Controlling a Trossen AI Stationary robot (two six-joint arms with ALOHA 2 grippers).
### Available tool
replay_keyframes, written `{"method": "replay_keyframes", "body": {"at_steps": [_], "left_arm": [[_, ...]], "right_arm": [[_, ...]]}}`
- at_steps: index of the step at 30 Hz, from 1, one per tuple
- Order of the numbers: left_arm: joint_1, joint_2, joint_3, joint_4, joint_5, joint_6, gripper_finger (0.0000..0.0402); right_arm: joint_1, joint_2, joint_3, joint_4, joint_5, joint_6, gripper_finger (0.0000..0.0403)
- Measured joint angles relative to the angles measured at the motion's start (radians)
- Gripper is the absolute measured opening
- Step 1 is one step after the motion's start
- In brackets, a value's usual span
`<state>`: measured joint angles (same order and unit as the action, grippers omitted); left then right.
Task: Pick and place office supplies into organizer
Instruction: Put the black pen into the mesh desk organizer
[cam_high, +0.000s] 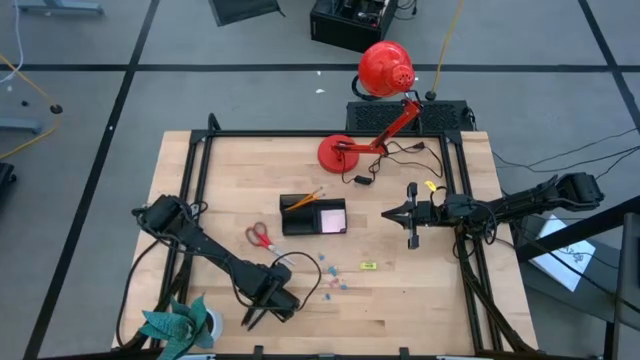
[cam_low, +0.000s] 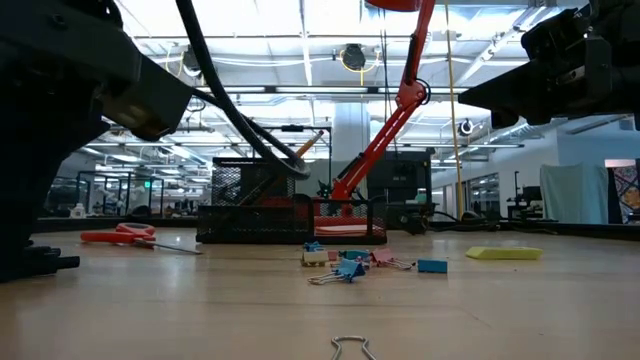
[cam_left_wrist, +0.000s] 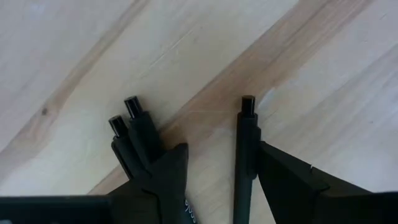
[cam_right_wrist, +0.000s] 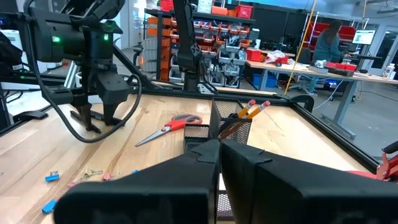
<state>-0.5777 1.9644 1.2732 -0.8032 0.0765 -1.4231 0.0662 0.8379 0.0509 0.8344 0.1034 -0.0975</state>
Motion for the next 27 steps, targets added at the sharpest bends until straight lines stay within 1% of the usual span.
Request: {"method": "replay_keyframes", "body": {"at_steps": [3, 6, 9, 13, 20, 22, 24, 27], "left_arm": [[-0.001, 0.001, -0.001, 0.01, -0.001, 0.013, 0.0195], [-0.007, 0.002, -0.002, 0.025, -0.016, 0.06, 0.0193], [-0.01, 0.002, -0.004, 0.031, -0.036, 0.099, 0.0178], [-0.009, 0.003, -0.005, 0.03, -0.039, 0.116, 0.0137], [-0.009, 0.004, -0.005, 0.043, -0.043, 0.172, 0.0046], [-0.009, 0.004, -0.004, 0.051, -0.043, 0.173, 0.0025], [-0.009, 0.004, -0.004, 0.062, -0.043, 0.173, 0.0012], [-0.009, 0.005, -0.002, 0.088, -0.044, 0.213, 0.0013]], "right_arm": [[0.0, 0.0, 0.0, -0.001, 0.0, 0.0, 0.0009], [0.0, 0.0, 0.0, -0.001, 0.0, 0.0, 0.0009], [0.0, 0.0, 0.0, -0.001, 0.0, 0.0, 0.0009], [0.0, 0.0, 0.0, -0.001, 0.0, 0.0, 0.0009], [0.0, 0.0, 0.0, -0.001, 0.0, 0.0, 0.0009], [0.0, 0.0, 0.0, -0.001, 0.0, 0.0, 0.0009], [0.0, 0.0, 0.0, -0.001, 0.0, 0.0, 0.0009], [0.0, 0.0, 0.0, -0.001, 0.0, 0.0, 0.0009]]}}
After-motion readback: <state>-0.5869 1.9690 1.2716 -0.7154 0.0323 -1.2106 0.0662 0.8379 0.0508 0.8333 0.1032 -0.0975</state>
